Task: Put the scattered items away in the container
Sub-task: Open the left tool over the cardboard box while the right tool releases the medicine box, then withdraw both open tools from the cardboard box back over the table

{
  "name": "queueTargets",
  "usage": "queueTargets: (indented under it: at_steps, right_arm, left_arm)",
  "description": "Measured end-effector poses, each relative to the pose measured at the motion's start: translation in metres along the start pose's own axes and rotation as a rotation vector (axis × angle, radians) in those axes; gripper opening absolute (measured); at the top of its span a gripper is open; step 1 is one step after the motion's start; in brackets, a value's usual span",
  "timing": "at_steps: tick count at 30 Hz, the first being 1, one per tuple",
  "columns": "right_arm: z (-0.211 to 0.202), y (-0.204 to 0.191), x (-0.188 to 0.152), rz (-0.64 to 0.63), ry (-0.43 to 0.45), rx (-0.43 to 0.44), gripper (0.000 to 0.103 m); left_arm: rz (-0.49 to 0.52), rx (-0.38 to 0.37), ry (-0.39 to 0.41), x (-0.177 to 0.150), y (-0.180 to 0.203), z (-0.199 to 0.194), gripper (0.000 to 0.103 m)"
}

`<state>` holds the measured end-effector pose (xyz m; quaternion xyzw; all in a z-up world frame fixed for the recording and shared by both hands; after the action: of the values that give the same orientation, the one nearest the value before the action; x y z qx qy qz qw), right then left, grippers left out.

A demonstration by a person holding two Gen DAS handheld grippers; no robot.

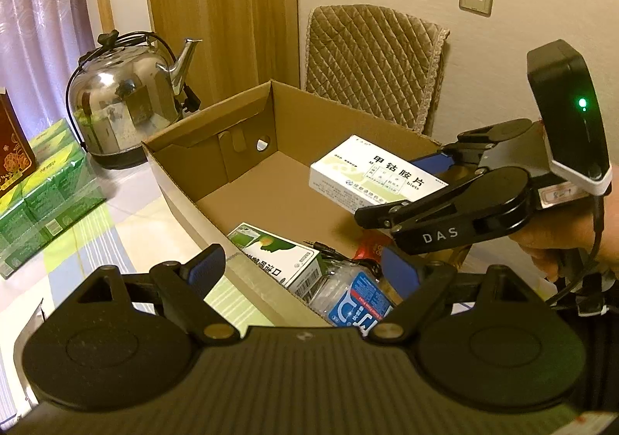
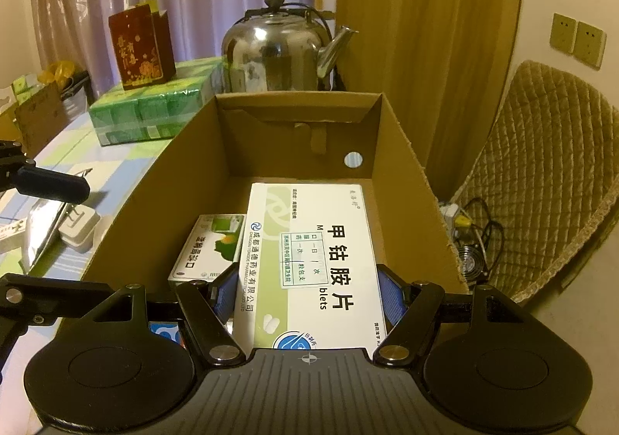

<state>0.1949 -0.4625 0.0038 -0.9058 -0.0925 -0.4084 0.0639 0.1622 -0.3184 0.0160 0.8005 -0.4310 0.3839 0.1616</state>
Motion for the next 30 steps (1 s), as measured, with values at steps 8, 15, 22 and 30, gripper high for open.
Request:
queueTargets:
  at_steps: [8, 15, 22, 30]
  right_arm:
    - [0.000, -0.001, 0.002, 0.005, 0.023, 0.004, 0.081]
    - [-0.015, -0.005, 0.002, 0.015, 0.043, 0.005, 0.082]
    - [-0.039, -0.016, -0.005, 0.019, 0.062, 0.007, 0.085]
    - [-0.067, -0.035, -0.012, 0.011, 0.083, 0.025, 0.088]
  left_arm:
    - [-0.019, 0.008, -0.004, -0.005, -0.002, -0.003, 0.085]
    - [-0.043, 0.019, -0.002, -0.010, -0.005, -0.012, 0.085]
    - [-0.065, 0.047, -0.005, -0.018, -0.006, -0.029, 0.087]
    - [-0.143, 0.097, -0.022, -0.039, -0.018, -0.055, 0.089]
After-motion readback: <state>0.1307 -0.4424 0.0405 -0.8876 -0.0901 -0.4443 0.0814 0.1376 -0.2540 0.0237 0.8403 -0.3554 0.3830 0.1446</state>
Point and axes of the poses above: each gripper's, at about its wrist camera, not at the fingertips, and z roughly the way its jaws point, y to its right, x to its top, the point moved 6 cm from there along z, roughly the way its jaws point, and after that the axes turned 3 degrees about x, right-handed, at the moved point
